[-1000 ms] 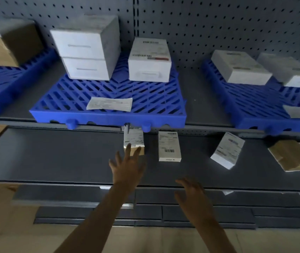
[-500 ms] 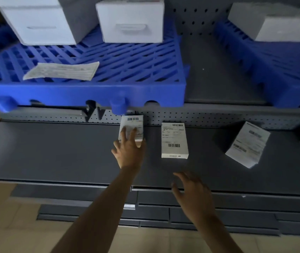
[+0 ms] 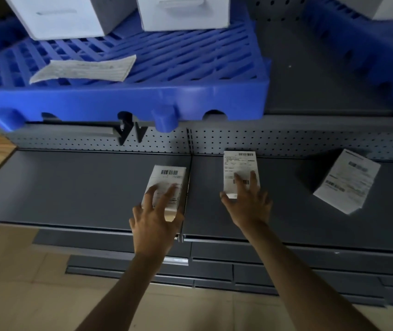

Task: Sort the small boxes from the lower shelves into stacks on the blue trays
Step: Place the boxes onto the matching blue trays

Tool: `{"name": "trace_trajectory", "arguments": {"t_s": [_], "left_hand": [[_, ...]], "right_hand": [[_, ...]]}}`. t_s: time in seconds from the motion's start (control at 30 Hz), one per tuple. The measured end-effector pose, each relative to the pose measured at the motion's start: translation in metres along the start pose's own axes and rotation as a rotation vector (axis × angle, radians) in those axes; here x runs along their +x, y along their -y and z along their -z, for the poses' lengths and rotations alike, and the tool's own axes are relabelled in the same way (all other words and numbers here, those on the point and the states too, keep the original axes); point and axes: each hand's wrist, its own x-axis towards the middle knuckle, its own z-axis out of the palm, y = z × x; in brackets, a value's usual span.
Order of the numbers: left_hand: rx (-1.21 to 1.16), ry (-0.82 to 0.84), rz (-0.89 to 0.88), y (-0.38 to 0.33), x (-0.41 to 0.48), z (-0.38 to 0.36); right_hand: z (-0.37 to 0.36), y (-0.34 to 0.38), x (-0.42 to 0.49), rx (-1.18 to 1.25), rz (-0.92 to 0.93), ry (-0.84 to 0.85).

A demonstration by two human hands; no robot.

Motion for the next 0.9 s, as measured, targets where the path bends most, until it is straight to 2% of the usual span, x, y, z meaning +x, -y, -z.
{"name": "trace_trajectory", "arguments": {"t_s": [0.17, 0.37, 0.47, 0.57, 0.67, 0.9], "left_hand": [[0.024, 0.018, 0.019, 0.002, 0.009, 0.001], [-0.105, 0.024, -0.007, 0.004, 0.008, 0.003], [-0.140, 0.012, -0.123, 0.005, -0.002, 0.014], [-0.217, -0.012, -0.216, -0.002, -0.019, 0.038], [-0.281, 0.021, -0.225, -0.009, -0.036, 0.068], [-0.266, 0.049, -0.311, -0.022, -0.072, 0.144]], "right_hand": [[-0.006, 0.004, 0.009, -0.015, -0.014, -0.148], [0.009, -0.008, -0.024, 0.065, 0.031, -0.256], [0.027, -0.014, -0.054, 0.086, 0.061, -0.284], [0.049, -0.017, -0.090, 0.103, 0.077, -0.277], [0.076, -0.017, -0.128, 0.149, 0.085, -0.293], [0.141, -0.010, -0.218, 0.270, 0.152, -0.304]]}}
